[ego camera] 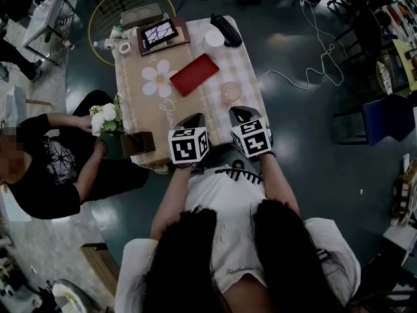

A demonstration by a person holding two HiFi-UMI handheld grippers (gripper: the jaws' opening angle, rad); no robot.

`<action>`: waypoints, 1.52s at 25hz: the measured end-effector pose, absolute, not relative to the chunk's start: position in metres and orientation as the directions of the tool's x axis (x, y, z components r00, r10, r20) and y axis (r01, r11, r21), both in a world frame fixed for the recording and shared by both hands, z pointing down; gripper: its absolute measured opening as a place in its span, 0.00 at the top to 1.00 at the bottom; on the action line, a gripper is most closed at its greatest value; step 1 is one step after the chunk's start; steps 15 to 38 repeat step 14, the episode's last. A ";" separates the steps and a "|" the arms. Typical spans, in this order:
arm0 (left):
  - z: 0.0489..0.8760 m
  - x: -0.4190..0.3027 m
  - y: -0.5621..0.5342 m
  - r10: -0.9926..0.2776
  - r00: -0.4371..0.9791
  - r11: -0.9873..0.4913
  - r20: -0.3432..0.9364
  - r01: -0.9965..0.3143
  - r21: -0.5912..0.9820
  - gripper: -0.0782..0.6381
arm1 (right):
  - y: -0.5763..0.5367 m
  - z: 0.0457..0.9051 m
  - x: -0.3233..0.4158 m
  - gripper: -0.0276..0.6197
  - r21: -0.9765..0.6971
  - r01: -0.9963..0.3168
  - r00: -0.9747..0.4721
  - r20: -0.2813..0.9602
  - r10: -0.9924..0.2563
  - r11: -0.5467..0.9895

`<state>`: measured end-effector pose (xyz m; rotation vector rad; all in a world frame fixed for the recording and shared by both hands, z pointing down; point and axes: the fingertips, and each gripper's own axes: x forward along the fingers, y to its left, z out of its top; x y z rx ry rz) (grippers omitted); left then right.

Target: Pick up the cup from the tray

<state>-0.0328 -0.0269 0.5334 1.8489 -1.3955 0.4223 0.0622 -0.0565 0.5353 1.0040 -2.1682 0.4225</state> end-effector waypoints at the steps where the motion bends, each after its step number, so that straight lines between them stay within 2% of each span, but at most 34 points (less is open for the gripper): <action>1: 0.533 -0.033 -0.026 -0.668 0.347 -0.108 0.659 -0.921 0.375 0.88 | -0.055 0.536 0.062 0.95 -0.001 -0.764 -0.453 0.713 -0.535 0.645; 38: 0.530 -0.035 -0.016 -0.670 0.356 -0.119 0.652 -0.918 0.378 0.88 | -0.039 0.543 0.058 0.95 0.003 -0.764 -0.440 0.730 -0.524 0.646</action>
